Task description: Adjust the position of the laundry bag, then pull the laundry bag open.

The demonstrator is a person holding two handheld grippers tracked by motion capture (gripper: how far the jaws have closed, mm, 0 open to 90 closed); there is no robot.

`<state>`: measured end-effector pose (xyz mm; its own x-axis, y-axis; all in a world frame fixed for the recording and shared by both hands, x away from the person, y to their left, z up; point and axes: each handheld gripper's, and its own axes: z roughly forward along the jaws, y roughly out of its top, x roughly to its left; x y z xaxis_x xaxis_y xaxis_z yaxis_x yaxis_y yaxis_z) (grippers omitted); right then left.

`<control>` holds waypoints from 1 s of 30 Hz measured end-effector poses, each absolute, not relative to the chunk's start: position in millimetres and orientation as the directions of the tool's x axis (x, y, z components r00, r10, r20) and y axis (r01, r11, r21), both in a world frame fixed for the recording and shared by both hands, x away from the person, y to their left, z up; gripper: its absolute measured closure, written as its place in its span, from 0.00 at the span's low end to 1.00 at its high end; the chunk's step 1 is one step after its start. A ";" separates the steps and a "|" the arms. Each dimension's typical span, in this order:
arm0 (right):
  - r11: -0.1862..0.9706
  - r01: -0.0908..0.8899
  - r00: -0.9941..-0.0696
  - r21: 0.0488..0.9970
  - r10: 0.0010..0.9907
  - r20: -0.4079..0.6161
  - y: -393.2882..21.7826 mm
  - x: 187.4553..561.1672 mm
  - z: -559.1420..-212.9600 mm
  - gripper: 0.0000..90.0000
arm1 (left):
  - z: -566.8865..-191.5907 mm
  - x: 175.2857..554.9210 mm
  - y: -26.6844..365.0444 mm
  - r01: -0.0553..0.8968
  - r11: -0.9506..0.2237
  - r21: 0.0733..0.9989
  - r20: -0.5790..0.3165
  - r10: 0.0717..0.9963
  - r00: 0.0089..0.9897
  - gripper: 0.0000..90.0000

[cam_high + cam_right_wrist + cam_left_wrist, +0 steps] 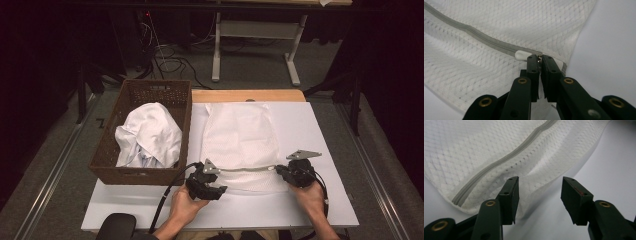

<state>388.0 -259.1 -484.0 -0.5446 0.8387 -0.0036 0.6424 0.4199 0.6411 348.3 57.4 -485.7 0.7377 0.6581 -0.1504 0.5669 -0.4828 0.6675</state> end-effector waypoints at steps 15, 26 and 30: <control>0.363 0.656 -0.523 0.662 0.851 0.052 -274.4 394.7 -482.7 1.00 | -478.9 387.2 39.8 0.580 -0.464 0.669 -0.199 0.641 0.741 0.55; 0.354 0.682 -0.515 0.639 0.854 0.077 -276.6 398.5 -488.9 0.99 | -486.2 403.3 25.4 0.576 -0.480 0.662 -0.200 0.627 0.753 0.51; 0.346 0.700 -0.509 0.625 0.855 0.097 -277.1 399.8 -491.9 0.99 | -483.4 407.6 17.8 0.585 -0.499 0.640 -0.199 0.628 0.753 0.48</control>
